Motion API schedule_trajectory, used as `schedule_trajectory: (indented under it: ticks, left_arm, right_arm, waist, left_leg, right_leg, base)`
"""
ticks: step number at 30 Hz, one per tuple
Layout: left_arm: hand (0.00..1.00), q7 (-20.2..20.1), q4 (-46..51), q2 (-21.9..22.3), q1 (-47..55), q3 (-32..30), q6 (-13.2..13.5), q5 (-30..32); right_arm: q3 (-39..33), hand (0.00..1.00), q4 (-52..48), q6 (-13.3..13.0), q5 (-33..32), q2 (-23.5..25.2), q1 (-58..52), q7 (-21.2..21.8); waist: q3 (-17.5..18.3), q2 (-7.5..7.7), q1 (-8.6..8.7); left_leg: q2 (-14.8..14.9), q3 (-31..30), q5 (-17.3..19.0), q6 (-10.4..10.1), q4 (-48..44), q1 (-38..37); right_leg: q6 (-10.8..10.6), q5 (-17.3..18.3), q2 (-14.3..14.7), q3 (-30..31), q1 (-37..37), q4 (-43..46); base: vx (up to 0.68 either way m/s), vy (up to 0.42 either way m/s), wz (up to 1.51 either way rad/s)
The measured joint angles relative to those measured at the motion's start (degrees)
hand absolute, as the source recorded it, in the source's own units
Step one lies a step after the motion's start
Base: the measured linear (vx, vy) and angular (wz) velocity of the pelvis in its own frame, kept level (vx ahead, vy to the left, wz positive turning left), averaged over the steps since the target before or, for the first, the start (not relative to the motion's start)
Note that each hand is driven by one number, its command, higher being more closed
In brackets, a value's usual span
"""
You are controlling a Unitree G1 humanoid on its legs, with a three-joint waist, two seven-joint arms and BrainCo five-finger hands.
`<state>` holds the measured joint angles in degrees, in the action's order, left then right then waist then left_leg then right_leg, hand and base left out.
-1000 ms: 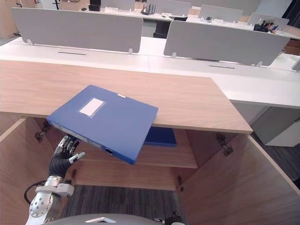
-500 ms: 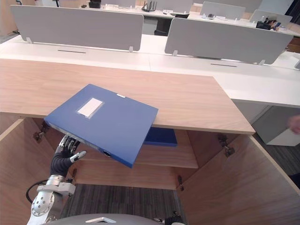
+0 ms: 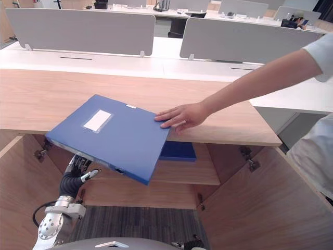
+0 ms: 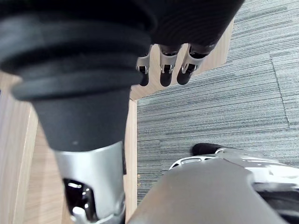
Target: Walk over to the cabinet, pick up the folder, carry it to the office cabinet, place the folder inside the office cabinet, then close the office cabinet door
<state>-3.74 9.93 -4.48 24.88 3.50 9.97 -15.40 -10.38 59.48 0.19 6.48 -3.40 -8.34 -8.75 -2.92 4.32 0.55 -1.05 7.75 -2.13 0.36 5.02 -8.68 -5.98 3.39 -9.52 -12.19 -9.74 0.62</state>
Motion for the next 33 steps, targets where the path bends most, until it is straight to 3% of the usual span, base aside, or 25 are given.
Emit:
schedule_trajectory:
  ticks: [23,33]
  left_arm:
    - [0.00,1.7,-1.7,-0.1,-0.7,0.5,0.0,0.1]
    - [0.00,0.6,1.3,-4.3,-1.6,3.2,0.3,4.9]
  right_arm:
    - [0.1,0.00,0.0,0.0,-0.5,-0.1,0.0,-0.1]
    - [0.2,0.00,0.1,0.0,-0.4,-0.1,0.1,-0.1]
  waist:
    - [1.4,-0.10,-0.01]
    - [1.7,-0.14,0.55]
  left_leg:
    - [0.0,-1.2,0.0,0.0,0.0,1.9]
    - [0.1,-0.6,0.0,0.0,0.0,1.7]
  right_leg:
    - [0.1,0.1,0.1,-1.2,1.0,-0.4]
    - [0.2,0.0,0.2,-0.9,0.9,-0.6]
  base:
    - [0.00,-0.002,0.02]
    - [0.00,-0.001,0.00]
